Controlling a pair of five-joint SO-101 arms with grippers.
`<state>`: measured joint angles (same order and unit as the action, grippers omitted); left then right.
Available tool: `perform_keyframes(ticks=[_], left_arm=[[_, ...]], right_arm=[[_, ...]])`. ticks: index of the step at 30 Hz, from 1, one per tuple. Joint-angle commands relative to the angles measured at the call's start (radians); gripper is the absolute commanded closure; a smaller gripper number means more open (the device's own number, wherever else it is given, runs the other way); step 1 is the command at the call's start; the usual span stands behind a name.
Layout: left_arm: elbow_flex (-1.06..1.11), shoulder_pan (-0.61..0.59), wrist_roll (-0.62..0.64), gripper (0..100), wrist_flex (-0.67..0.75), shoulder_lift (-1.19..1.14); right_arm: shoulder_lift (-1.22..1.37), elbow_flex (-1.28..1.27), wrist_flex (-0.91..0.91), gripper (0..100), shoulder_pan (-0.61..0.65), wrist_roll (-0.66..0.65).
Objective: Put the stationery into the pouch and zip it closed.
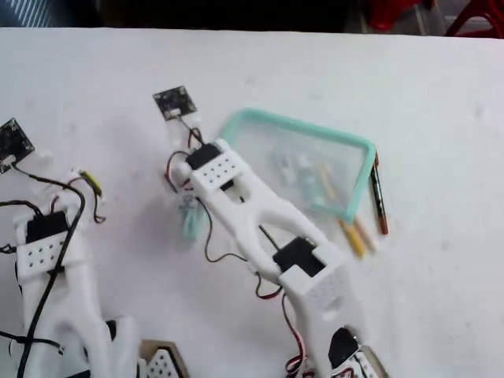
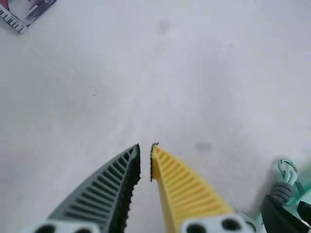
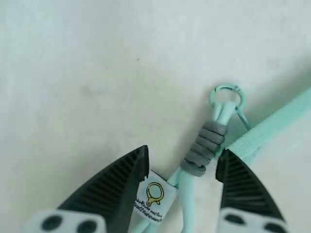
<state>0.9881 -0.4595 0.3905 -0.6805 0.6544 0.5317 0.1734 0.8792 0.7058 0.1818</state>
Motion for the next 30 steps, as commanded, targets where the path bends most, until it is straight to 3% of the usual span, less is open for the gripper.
perform_keyframes(ticks=[1,18,30], left_arm=[[-0.023,0.013,0.008,93,0.023,0.001],[-0.023,0.013,0.008,93,0.023,0.001],[-0.023,0.013,0.008,93,0.023,0.001]], right_arm=[[0.038,0.026,-0.015,77.9,-0.019,-0.005],[0.067,0.074,-0.021,77.9,0.065,-0.002],[0.081,0.074,0.036,78.0,-0.051,-0.003]])
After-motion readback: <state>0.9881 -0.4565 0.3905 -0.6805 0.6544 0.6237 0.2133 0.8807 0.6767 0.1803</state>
